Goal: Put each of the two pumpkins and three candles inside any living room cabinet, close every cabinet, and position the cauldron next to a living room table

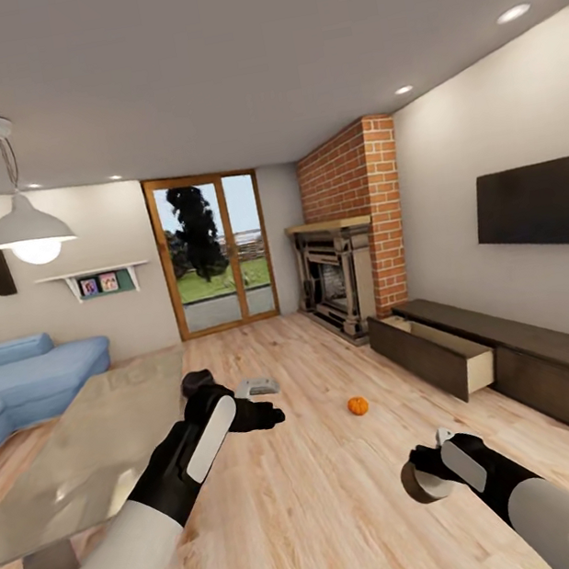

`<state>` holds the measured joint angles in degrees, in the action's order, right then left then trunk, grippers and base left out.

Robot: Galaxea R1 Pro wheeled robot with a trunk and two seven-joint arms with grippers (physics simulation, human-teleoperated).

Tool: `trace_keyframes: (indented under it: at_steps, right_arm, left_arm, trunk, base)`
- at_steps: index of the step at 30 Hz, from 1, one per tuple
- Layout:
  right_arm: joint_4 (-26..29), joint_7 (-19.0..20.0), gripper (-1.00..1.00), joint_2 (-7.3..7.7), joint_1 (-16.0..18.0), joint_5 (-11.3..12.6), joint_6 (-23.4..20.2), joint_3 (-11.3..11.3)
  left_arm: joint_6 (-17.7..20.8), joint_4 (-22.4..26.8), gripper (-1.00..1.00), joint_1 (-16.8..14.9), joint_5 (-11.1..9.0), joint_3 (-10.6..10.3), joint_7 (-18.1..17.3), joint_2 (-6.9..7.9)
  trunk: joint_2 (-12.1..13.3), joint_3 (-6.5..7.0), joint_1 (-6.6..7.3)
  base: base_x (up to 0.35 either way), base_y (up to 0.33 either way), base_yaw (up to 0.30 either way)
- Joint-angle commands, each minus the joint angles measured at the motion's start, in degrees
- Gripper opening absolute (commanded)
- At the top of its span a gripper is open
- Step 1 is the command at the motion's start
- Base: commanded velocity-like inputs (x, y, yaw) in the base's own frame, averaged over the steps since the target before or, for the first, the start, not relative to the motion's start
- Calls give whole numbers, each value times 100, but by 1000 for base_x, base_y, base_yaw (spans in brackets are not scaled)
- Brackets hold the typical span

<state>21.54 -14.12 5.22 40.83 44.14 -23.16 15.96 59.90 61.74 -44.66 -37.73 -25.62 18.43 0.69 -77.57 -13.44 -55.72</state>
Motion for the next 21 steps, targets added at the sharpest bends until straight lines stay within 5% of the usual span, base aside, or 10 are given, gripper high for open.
trace_keyframes:
  at_steps: [1,21]
  right_arm:
    - [17,-38,-100,10,4,63,-14,46]
    - [17,-38,-100,23,4,64,-13,48]
  left_arm:
    - [10,5,100,-7,-60,-16,61,4]
    - [10,-13,100,-7,-55,-20,64,2]
  trunk:
    - [-5,-18,-2]
    - [-5,-208,-2]
  base:
    - [217,-249,0]
    - [227,-244,0]
